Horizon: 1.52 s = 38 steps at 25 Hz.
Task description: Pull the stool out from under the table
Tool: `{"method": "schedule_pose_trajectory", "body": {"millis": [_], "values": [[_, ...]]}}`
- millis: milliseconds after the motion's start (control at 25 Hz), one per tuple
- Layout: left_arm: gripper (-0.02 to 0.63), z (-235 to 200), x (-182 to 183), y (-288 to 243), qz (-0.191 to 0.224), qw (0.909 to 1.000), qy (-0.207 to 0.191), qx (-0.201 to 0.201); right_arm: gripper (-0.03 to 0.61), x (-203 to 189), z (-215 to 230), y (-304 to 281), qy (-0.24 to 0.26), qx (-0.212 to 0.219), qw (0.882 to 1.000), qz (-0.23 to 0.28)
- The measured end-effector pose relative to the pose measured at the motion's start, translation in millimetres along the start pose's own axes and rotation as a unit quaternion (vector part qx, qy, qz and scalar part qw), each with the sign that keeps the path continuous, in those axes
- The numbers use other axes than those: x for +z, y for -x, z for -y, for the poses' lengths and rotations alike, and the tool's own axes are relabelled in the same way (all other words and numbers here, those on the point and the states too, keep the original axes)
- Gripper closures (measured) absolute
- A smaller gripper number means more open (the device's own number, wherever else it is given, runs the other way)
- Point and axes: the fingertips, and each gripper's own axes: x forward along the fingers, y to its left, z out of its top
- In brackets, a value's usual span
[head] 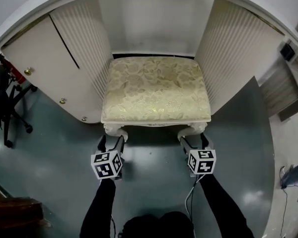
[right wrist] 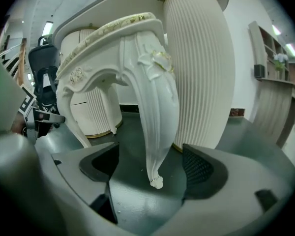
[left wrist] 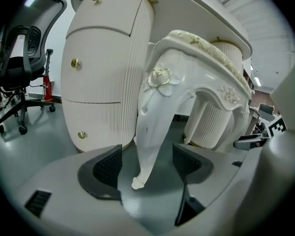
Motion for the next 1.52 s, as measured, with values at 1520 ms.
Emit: {"method": "schedule_pose_trajectory", "body": {"millis": [1520], "values": [[0.440, 7.9, 12.5, -61.3, 0.057, 0.9958, -0.071, 0.002, 0.393, 17.3, 10.3, -48.3, 0.056, -0.012, 0.996, 0.064]]}}
